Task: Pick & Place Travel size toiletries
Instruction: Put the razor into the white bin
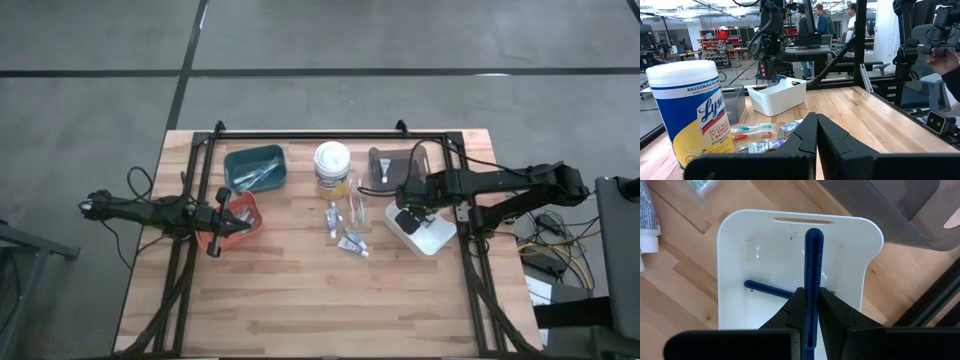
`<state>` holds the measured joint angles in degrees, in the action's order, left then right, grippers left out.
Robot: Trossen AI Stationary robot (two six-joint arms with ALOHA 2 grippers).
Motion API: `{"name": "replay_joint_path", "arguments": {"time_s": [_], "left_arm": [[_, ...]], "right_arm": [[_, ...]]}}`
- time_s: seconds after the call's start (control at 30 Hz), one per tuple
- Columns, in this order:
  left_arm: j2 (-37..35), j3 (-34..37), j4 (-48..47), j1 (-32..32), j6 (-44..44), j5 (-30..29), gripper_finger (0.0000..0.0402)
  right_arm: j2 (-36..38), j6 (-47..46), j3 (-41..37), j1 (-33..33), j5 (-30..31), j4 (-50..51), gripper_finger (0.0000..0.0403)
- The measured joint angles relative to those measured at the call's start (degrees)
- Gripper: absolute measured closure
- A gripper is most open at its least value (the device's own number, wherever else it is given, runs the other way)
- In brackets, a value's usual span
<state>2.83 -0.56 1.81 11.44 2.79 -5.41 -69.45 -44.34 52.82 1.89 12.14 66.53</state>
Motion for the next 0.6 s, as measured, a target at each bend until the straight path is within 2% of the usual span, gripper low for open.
{"name": "replay_joint_path", "arguments": {"time_s": [0.4,0.6], "left_arm": [[0.0,0.0,0.0,0.0,0.0,0.0,0.0394],[0.0,0.0,0.0,0.0,0.0,0.0,0.0394]], "right_arm": [[0.0,1.9,0.0,0.0,4.5,0.1,0.0371],[0.0,1.0,0.0,0.0,4.5,0.1,0.0322]]}}
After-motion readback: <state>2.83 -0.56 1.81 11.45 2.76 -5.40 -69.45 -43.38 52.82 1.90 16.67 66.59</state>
